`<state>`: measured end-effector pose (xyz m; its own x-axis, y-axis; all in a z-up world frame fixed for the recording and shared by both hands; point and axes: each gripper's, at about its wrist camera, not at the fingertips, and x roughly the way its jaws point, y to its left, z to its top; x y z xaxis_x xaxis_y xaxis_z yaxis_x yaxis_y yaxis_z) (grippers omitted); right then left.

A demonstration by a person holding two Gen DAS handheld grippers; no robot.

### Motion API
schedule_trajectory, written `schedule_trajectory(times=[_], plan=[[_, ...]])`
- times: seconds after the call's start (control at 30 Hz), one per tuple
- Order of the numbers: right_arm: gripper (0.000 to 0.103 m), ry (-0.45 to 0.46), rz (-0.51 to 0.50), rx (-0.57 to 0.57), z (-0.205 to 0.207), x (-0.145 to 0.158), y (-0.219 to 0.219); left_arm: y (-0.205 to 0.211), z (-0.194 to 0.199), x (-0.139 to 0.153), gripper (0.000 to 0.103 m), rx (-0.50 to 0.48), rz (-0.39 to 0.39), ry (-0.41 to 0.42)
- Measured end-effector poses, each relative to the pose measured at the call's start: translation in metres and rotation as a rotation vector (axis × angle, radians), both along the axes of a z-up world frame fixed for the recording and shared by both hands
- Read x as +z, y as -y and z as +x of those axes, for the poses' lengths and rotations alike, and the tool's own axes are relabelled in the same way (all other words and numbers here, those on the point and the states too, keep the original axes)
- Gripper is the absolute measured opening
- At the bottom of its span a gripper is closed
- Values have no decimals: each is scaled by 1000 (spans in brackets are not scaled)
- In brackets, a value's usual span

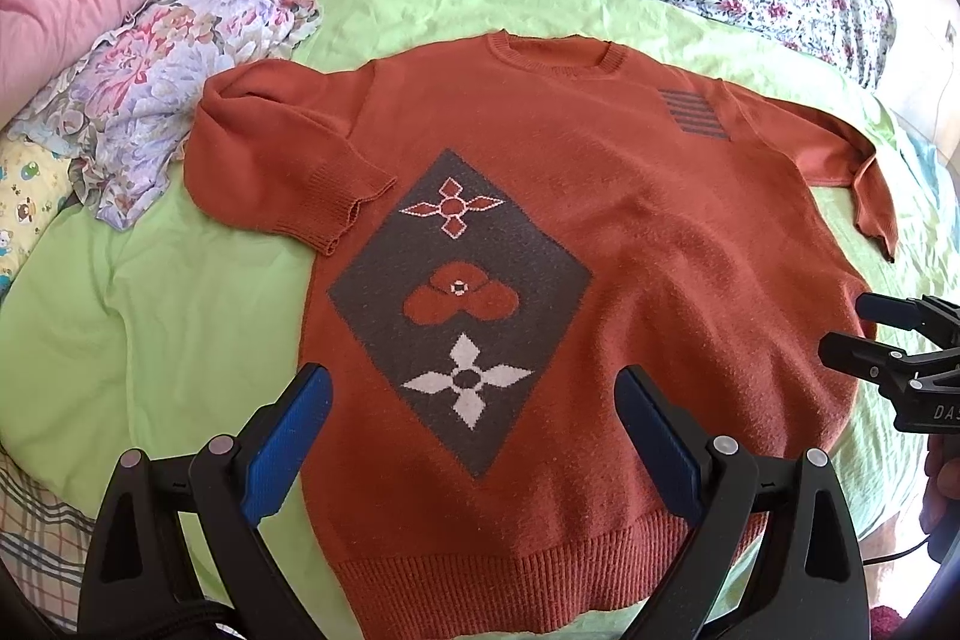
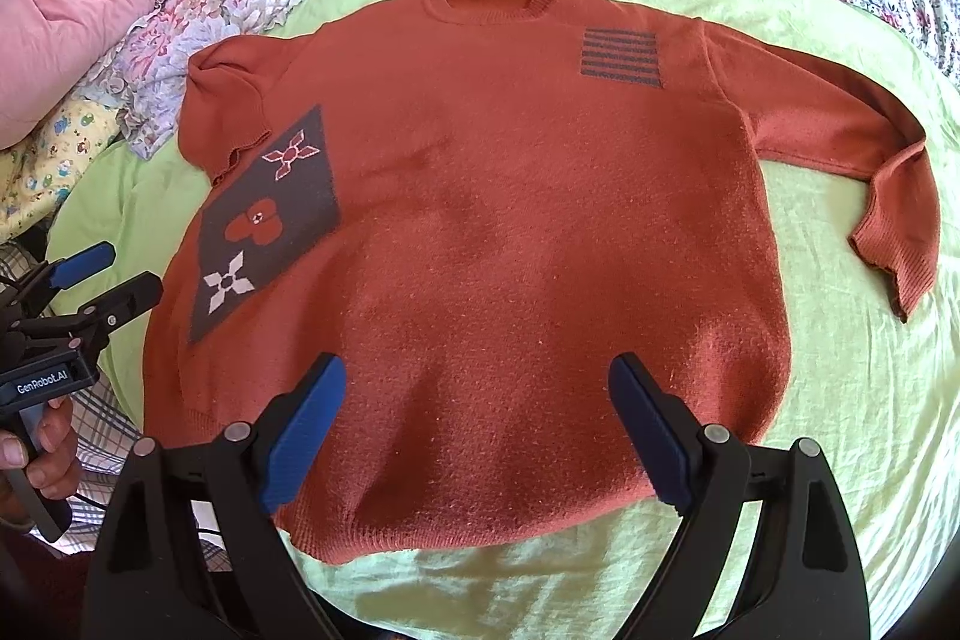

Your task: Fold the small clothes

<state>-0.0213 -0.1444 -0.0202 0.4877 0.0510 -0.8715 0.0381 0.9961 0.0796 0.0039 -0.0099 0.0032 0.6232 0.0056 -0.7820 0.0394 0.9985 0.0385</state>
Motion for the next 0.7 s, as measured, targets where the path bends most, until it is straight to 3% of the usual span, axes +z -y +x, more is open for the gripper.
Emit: schedule_trajectory(times=[0.07,0.7], plan=[[89,-2,3,-2,0,1,2,1,2,-1,96,-1,1,-43],[89,5,16,-8,-3,2,6,8,10,-3,96,-14,22,-57]])
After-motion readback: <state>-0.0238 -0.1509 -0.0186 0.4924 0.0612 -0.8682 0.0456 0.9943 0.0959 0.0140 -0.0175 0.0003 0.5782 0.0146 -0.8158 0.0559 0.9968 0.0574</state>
